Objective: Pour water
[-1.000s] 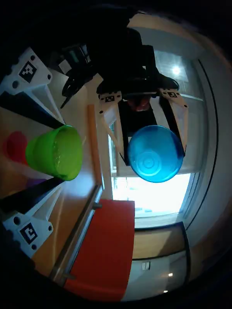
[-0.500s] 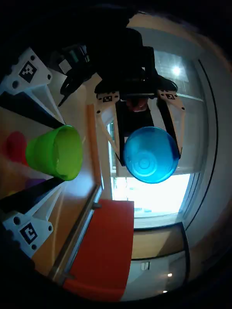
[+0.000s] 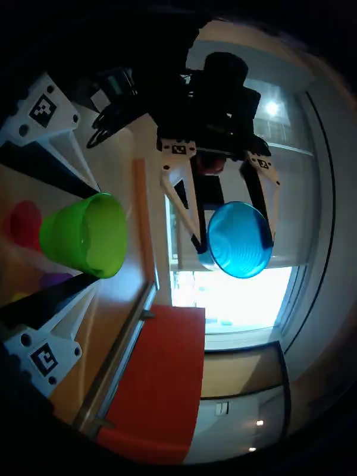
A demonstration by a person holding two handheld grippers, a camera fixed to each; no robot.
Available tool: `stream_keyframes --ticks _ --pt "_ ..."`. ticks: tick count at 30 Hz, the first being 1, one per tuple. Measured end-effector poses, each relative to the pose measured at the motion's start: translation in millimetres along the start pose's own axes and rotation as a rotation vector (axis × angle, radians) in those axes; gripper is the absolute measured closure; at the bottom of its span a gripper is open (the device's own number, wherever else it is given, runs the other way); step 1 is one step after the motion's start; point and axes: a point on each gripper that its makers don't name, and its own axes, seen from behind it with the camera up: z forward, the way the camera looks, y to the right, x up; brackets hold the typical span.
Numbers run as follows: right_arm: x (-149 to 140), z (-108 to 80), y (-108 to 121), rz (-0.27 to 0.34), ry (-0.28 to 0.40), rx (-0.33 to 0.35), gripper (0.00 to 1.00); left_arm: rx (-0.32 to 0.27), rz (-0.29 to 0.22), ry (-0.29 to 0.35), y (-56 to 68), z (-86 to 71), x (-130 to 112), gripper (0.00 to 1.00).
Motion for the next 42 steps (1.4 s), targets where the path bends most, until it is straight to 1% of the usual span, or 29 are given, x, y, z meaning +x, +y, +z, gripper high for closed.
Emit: stream_keyframes --ticks 12,18,21,23,29,32,35,41,42 --pt "4 -0.6 2 -0.001 0.009 -0.009 0.11 0.027 -0.349 0.006 -16.0 -4.0 -8 0.12" --pt "6 0.6 2 -0.002 0.014 -0.013 0.11 0.029 -0.512 0.002 -18.6 -3.7 -14 0.12" --pt "7 0.5 2 -0.004 0.017 -0.016 0.11 0.028 -0.582 0.0 -19.7 -3.6 -17 0.12" --pt "8 0.0 2 -0.005 0.018 -0.017 0.11 0.029 -0.616 0.0 -20.3 -3.7 -19 0.12" --pt "12 -2.4 4 -0.006 0.029 -0.023 0.11 0.019 -0.731 -0.001 -16.8 -3.2 -22 0.12" --pt "13 -3.2 5 -0.005 0.034 -0.027 0.11 0.02 -0.803 -0.009 -17.7 -2.4 -26 0.12" --pt "14 -4.7 7 -0.004 0.038 -0.029 0.11 0.019 -0.894 -0.022 -17.4 -0.1 -32 0.12" --pt "16 -7.2 9 -0.003 0.045 -0.036 0.11 0.003 -1.13 -0.031 -15.1 6.0 -40 0.12" --pt "16 -7.5 10 -0.003 0.046 -0.037 0.11 0.0 -1.162 -0.03 -15.1 6.8 -42 0.12"
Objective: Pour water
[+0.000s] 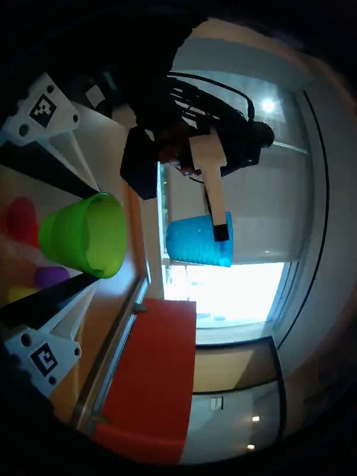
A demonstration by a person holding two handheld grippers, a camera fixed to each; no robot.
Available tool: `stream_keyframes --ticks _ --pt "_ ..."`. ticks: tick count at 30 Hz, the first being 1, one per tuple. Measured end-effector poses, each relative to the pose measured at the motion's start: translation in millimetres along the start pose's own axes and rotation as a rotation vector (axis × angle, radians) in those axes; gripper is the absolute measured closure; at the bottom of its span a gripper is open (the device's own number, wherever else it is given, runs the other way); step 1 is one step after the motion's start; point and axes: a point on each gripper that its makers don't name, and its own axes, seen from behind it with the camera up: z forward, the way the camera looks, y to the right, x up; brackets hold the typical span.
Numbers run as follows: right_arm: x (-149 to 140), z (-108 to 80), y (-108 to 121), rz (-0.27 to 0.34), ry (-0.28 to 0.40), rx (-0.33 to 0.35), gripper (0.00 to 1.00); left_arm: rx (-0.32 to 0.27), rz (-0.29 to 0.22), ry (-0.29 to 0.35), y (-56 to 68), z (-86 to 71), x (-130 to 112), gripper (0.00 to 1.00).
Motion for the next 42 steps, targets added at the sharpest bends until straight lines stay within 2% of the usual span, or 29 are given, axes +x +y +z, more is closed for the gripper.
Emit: stream_keyframes --ticks 3,6,18,32,42 --pt "1 -1.0 0 -0.001 0.002 -0.002 0.11 -0.006 -0.074 -0.003 -4.7 1.4 -1 0.12" --pt "1 -1.9 1 -0.002 0.003 -0.003 0.11 -0.009 -0.098 -0.005 -7.7 1.2 -1 0.12" --pt "3 -1.2 1 -0.004 0.007 -0.009 0.11 -0.002 -0.09 -0.027 -12.1 -2.5 -4 0.12" --pt "0 -7.3 8 -0.005 -0.013 -0.035 0.11 0.033 -0.07 -0.111 -23.0 -20.0 -40 0.12" --pt "-9 -16.5 19 0.009 -0.044 -0.06 0.11 0.036 -0.049 -0.186 -22.2 -34.4 -75 0.12"
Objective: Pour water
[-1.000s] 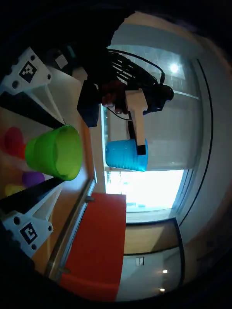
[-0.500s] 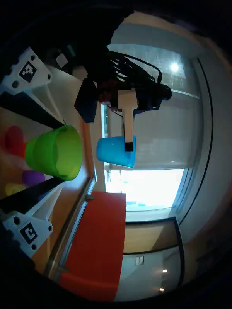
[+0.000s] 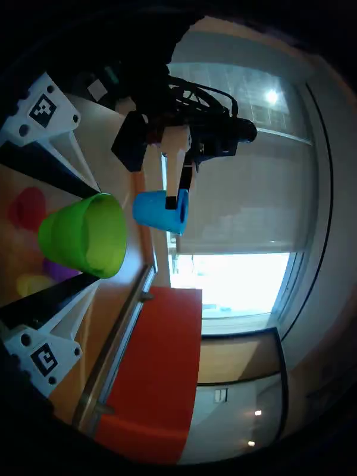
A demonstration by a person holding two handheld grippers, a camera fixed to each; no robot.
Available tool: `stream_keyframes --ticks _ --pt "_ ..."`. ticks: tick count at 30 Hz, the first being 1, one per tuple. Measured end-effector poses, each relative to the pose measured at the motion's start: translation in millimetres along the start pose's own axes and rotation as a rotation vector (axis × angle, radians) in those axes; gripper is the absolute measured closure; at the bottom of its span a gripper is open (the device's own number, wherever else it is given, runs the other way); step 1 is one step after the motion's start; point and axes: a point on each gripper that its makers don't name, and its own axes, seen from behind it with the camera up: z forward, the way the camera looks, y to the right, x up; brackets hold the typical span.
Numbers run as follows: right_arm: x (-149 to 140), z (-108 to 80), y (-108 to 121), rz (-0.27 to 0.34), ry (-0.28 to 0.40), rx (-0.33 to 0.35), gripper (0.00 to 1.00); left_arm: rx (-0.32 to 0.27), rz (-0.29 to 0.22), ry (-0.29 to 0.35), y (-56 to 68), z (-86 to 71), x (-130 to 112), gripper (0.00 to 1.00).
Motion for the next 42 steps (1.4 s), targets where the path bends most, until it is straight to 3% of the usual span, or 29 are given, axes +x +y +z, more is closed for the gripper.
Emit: stream_keyframes --ticks 24,42 --pt "-8 -24.3 29 0.007 -0.021 -0.072 0.11 -0.029 0.009 -0.036 14.1 -12.3 -38 0.12" --pt "-43 -38.3 43 0.021 -0.114 -0.099 0.11 -0.069 0.047 -0.189 27.9 -20.5 -95 0.11"
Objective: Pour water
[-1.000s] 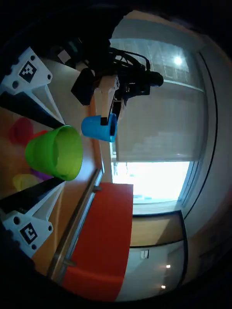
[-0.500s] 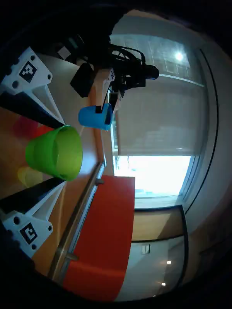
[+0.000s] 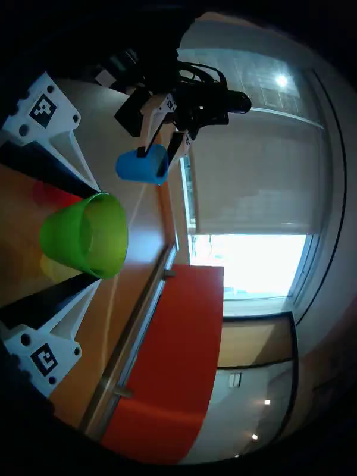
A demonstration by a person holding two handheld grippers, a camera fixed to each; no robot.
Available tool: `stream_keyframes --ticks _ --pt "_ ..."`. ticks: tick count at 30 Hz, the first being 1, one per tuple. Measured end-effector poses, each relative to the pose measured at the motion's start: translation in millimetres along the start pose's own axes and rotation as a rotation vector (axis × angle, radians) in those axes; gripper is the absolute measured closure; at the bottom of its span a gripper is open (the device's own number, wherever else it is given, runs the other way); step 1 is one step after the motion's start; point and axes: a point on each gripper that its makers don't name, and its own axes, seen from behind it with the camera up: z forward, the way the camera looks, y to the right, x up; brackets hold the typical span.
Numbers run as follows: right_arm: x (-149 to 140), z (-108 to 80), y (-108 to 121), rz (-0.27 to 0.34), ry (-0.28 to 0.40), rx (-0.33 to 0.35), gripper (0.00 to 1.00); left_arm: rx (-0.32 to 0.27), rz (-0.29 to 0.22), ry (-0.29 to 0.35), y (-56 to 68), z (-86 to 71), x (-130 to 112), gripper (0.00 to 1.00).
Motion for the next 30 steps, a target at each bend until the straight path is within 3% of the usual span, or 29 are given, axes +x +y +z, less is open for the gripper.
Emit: stream_keyframes --ticks 30 --pt "-65 1.2 3 0.0 -0.169 0.037 0.1 -0.073 0.004 -0.222 28.1 -4.1 -89 0.11"
